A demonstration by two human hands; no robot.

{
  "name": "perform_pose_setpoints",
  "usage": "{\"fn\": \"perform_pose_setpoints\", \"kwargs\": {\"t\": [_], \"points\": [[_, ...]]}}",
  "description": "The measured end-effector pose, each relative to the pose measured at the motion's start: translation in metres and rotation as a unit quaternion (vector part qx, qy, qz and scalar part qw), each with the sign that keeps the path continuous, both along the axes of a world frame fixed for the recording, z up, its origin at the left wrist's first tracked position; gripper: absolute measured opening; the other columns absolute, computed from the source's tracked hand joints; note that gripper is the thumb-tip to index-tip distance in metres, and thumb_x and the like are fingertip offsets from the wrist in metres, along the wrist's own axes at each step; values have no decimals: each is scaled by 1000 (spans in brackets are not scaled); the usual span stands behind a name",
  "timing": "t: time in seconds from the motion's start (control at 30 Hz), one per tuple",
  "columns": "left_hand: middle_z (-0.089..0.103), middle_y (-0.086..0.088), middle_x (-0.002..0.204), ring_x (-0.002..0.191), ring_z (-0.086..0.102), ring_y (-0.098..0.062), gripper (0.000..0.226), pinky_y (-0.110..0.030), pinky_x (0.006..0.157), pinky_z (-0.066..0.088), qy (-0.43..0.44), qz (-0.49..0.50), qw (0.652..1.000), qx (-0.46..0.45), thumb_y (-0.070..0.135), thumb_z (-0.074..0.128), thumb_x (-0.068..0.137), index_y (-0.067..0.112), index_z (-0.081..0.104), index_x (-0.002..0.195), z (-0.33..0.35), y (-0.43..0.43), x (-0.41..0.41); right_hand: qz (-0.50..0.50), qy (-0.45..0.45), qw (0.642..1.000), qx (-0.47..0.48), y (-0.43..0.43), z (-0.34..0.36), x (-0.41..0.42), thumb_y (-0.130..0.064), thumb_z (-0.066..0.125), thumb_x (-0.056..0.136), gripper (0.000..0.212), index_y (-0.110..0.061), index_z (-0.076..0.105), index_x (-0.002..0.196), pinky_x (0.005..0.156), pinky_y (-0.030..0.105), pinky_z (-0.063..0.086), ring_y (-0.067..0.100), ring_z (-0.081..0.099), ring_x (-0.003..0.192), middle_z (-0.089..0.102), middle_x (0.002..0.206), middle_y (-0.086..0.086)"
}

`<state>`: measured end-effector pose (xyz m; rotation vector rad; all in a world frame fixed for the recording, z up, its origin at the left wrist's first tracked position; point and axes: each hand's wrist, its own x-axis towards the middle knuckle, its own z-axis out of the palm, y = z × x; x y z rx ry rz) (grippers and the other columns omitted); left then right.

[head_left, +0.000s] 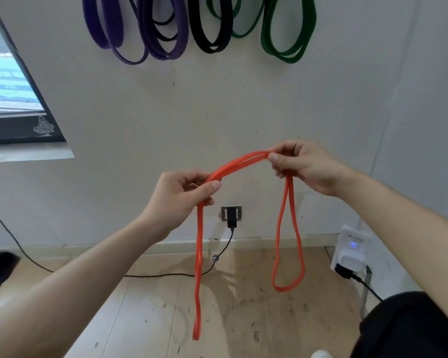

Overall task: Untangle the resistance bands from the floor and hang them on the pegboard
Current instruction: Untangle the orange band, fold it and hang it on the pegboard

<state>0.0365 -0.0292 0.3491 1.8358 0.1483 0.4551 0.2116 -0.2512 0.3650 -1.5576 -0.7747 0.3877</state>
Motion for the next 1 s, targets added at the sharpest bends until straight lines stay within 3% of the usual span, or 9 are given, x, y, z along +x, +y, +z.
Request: {"fn": "perform_pose_setpoints", "kwargs": {"t": [0.07, 0.13, 0.27, 0.4, 0.5, 0.67, 0.8, 1.0], "points": [[69, -7, 78, 67, 71, -18, 8, -32, 77, 63, -6, 3, 1000, -15, 12, 75, 89, 12, 79, 96, 2, 1, -1, 56, -1, 995, -77, -4, -8, 3, -20, 71, 79, 20, -11, 69, 97, 80, 31, 53, 19, 64, 76, 68, 78, 6], [68, -4, 74, 66, 70, -18, 8, -32, 76, 63, -8, -4, 1000, -25, 12, 74, 89, 12, 80, 95, 4, -1, -1, 119, 0, 983, -138, -2, -14, -4, -14, 76, 81, 25, -9, 69, 105, 83, 25, 50, 19, 65, 87, 69, 87, 9], [76, -5, 78, 68, 70, -13, 7, -21, 69, 57, 1, -44, 999, -4, 10, 71, 91, 12, 78, 92, 5, -11, -2, 203, -1, 969, -142, 22, -12, -34, -5, 72, 86, 34, -7, 65, 120, 85, 23, 51, 19, 63, 94, 64, 97, 13], [76, -2, 73, 71, 71, -10, 7, -20, 71, 56, 3, -47, 999, 16, 12, 74, 90, 13, 78, 95, 3, -10, 0, 115, -37, 990, -68, 37, -4, -51, -8, 73, 86, 25, -2, 68, 110, 86, 32, 57, 25, 70, 87, 70, 98, 24], [77, -4, 78, 74, 72, -14, 12, -25, 75, 59, 7, -44, 997, 58, 13, 77, 87, 14, 79, 99, 1, -4, -1, 49, -85, 993, -62, 37, -2, -50, -10, 76, 84, 17, -5, 72, 99, 79, 30, 58, 20, 71, 76, 72, 79, 11], [77, -12, 83, 77, 74, -20, 11, -32, 82, 62, 16, -33, 996, 79, 10, 77, 88, 14, 79, 98, -1, 2, -3, 0, -98, 995, 12, 38, 8, -49, -6, 74, 83, 10, -13, 71, 89, 68, 25, 56, 12, 66, 66, 69, 72, 1], [78, -10, 84, 81, 76, -27, 12, -30, 82, 62, 16, -41, 997, 68, 7, 74, 90, 15, 78, 98, 0, 4, -5, -21, -90, 993, 69, 38, 15, -50, -3, 71, 86, 9, -12, 69, 89, 60, 21, 50, 7, 59, 58, 65, 69, 1], [77, -12, 81, 75, 75, -20, 14, -24, 76, 60, 32, -37, 997, 52, 0, 69, 91, 7, 77, 100, 1, 6, -8, -52, -66, 991, 106, 35, 15, -40, -7, 71, 88, 7, -13, 69, 88, 52, 21, 42, 10, 50, 52, 63, 64, -2]]}}
